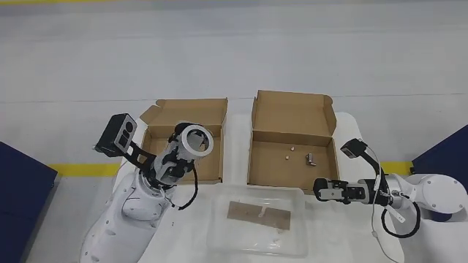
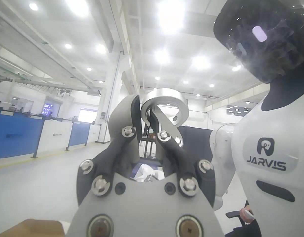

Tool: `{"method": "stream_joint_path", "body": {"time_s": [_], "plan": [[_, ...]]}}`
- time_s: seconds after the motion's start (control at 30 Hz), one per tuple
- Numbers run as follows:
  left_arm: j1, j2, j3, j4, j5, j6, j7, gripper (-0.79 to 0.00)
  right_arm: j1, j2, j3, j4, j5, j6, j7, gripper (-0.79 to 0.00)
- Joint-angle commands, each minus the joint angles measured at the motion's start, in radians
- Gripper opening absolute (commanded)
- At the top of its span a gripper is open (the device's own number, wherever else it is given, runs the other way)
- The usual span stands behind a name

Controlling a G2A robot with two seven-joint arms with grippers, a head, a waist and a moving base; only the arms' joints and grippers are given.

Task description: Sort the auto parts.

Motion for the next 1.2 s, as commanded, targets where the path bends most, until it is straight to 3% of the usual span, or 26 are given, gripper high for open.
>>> {"method": "stream_joint_path", "body": {"time_s": [0.0,0.23,0.87,1.1,1.17], "plan": [[0.014,0.0,-0.012,0.013,0.007,0.023,-0.006,-0.785,0.0,0.0,0.0,0.0,0.0,0.0,0.0,0.0],[0.017,0.0,-0.015,0.013,0.008,0.027,-0.006,-0.785,0.0,0.0,0.0,0.0,0.0,0.0,0.0,0.0],[0.14,0.026,-0.189,0.009,0.342,0.379,-0.311,-0.785,0.0,0.0,0.0,0.0,0.0,0.0,0.0,0.0],[0.14,0.026,-0.19,0.011,0.349,0.384,-0.319,-0.785,0.0,0.0,0.0,0.0,0.0,0.0,0.0,0.0],[0.132,0.028,-0.192,-0.001,0.415,0.445,-0.39,-0.785,0.0,0.0,0.0,0.0,0.0,0.0,0.0,0.0]]}}
